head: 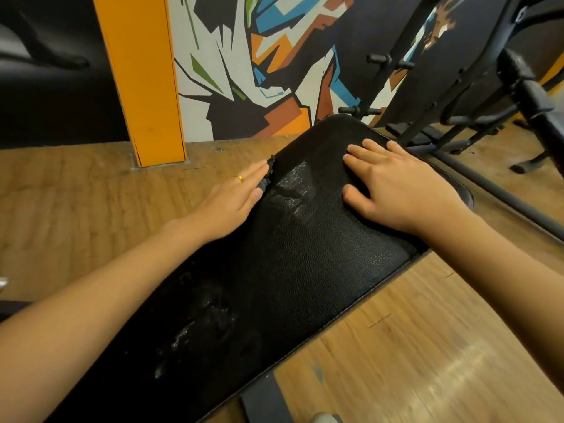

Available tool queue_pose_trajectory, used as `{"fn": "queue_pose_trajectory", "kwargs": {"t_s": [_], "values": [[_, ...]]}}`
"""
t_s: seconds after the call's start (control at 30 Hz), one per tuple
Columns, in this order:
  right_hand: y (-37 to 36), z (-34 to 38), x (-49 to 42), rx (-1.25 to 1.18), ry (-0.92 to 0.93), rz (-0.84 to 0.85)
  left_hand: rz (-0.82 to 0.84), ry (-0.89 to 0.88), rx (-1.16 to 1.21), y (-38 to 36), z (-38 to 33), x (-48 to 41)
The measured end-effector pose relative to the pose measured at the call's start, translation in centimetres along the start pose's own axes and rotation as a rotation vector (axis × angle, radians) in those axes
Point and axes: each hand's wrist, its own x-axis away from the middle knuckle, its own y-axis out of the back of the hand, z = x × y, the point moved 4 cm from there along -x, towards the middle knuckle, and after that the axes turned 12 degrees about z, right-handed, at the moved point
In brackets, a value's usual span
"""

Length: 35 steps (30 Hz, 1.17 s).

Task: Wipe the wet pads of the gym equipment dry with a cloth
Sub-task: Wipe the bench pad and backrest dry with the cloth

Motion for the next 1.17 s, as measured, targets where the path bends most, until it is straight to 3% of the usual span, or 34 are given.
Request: {"fn": "queue_pose_trajectory", "kwargs": {"t_s": [0.23, 0.57, 0.93, 1.17], "values": [[0.4, 0.3, 0.2, -0.01, 0.0, -0.005, -0.009, 0.169, 0.088, -1.4, -3.4, 3.6], [0.6, 0.6, 0.6, -0.032, -0.009, -0.021, 0.027, -0.142, 0.028, -4.7, -9.4, 8.6], [0.6, 0.8, 0.5, -0.028, -0.035, 0.014, -0.052, -0.178, 0.082, -3.2, -11.4, 2.7], [0.7, 0.8, 0.5, -0.032, -0.039, 0.023, -0.086, -0.202, 0.106, -3.1, -11.0, 3.5]]}}
